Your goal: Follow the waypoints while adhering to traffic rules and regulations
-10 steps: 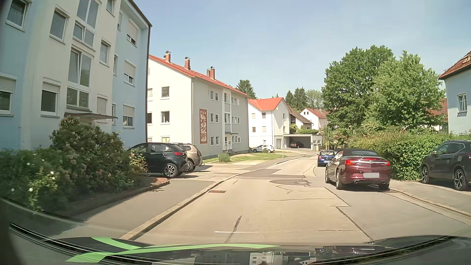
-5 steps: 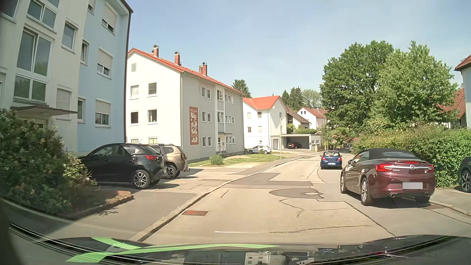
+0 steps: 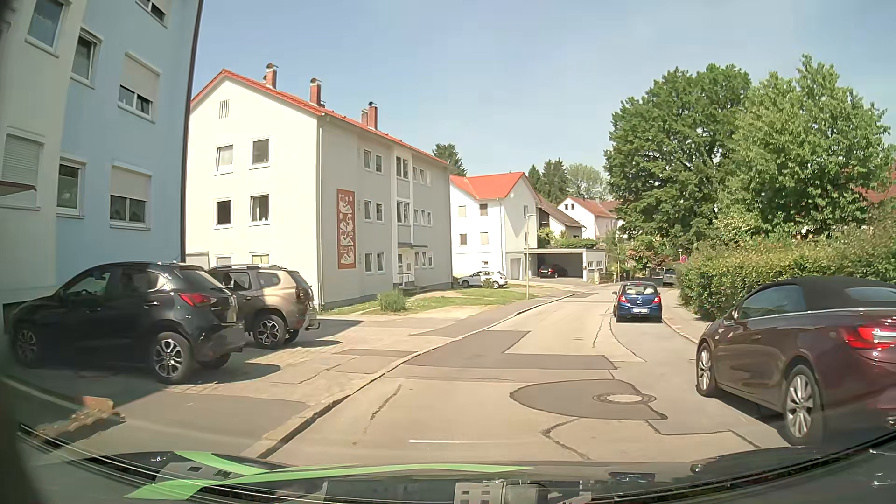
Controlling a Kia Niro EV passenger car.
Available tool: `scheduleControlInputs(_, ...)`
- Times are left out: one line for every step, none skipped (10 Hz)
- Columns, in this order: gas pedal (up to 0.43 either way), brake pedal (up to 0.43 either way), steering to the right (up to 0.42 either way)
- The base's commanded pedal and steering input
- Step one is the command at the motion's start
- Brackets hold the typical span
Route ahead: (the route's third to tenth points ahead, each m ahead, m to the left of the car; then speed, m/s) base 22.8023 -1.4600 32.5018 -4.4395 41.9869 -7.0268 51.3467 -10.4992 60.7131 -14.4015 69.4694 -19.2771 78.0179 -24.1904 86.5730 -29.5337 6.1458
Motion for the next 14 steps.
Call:
scheduleControlInputs(0.028, 0.0, 0.023)
scheduleControlInputs(0.028, 0.0, 0.023)
scheduleControlInputs(0.028, 0.0, 0.022)
scheduleControlInputs(0.028, 0.0, 0.021)
scheduleControlInputs(0.028, 0.0, 0.02)
scheduleControlInputs(0.028, 0.0, 0.02)
scheduleControlInputs(0.028, 0.0, 0.02)
scheduleControlInputs(0.028, 0.0, 0.02)
scheduleControlInputs(0.028, 0.0, 0.018)
scheduleControlInputs(0.028, 0.0, 0.017)
scheduleControlInputs(0.028, 0.0, 0.017)
scheduleControlInputs(0.028, 0.0, 0.018)
scheduleControlInputs(0.028, 0.0, 0.018)
scheduleControlInputs(0.02, 0.0, 0.018)
